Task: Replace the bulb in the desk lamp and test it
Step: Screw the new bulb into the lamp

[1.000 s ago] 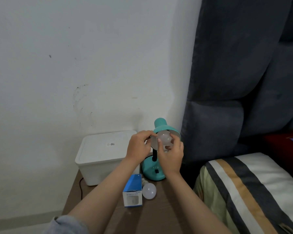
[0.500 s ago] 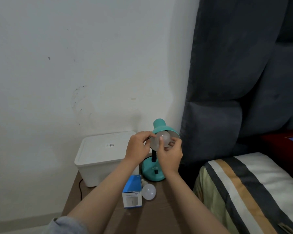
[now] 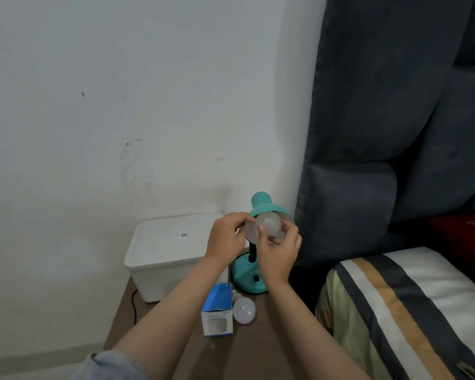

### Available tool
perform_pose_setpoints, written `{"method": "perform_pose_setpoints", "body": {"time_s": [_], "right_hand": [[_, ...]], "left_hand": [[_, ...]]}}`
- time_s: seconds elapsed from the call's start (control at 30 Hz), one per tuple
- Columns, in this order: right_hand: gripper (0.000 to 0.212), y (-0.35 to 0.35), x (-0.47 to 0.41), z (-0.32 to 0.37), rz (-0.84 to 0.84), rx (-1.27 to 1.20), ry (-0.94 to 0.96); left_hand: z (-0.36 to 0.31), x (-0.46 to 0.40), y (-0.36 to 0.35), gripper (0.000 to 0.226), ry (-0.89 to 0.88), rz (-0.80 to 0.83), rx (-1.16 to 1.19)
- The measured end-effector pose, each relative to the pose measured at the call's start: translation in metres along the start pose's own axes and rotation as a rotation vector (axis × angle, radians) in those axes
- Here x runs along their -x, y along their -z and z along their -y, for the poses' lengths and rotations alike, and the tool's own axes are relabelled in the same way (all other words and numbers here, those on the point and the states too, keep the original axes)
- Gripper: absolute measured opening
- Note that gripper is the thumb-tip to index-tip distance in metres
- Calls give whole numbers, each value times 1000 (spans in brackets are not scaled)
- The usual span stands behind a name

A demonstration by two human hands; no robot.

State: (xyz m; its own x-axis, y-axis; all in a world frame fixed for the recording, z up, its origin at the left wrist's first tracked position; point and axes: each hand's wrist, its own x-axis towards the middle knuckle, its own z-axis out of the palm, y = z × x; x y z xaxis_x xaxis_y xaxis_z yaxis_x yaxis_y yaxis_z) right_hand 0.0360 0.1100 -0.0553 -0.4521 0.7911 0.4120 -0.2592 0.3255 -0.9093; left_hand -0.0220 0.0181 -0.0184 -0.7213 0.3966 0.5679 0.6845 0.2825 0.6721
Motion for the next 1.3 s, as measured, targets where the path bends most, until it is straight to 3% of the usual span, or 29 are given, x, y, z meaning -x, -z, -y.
{"method": "perform_pose_setpoints", "body": {"time_s": [0.13, 0.33, 0.6, 0.8, 1.0, 1.1, 1.2, 1.3], "right_hand": [[47, -4, 3, -10, 47, 39, 100], [45, 0, 0, -5, -8, -40, -152], [52, -1, 0, -10, 50, 30, 47], [45, 2, -1, -4, 30, -15, -64], [53, 5, 2, -10, 78, 92, 103], [43, 7, -1, -8, 74, 96, 56], [47, 7, -2, -6, 42, 79, -28], [53, 8, 0, -9, 49, 102, 50]], "left_hand": [[2, -1, 0, 32, 13, -9, 1], [2, -2, 0, 32, 10, -3, 5], [1, 0, -1, 31, 4, -8, 3], [-1, 0, 1, 31, 17, -1, 17], [0, 1, -1, 31, 11, -8, 10], [-1, 0, -1, 31, 12, -15, 10], [-1, 0, -1, 31, 10, -17, 5], [1, 1, -2, 31, 10, -16, -1]]}}
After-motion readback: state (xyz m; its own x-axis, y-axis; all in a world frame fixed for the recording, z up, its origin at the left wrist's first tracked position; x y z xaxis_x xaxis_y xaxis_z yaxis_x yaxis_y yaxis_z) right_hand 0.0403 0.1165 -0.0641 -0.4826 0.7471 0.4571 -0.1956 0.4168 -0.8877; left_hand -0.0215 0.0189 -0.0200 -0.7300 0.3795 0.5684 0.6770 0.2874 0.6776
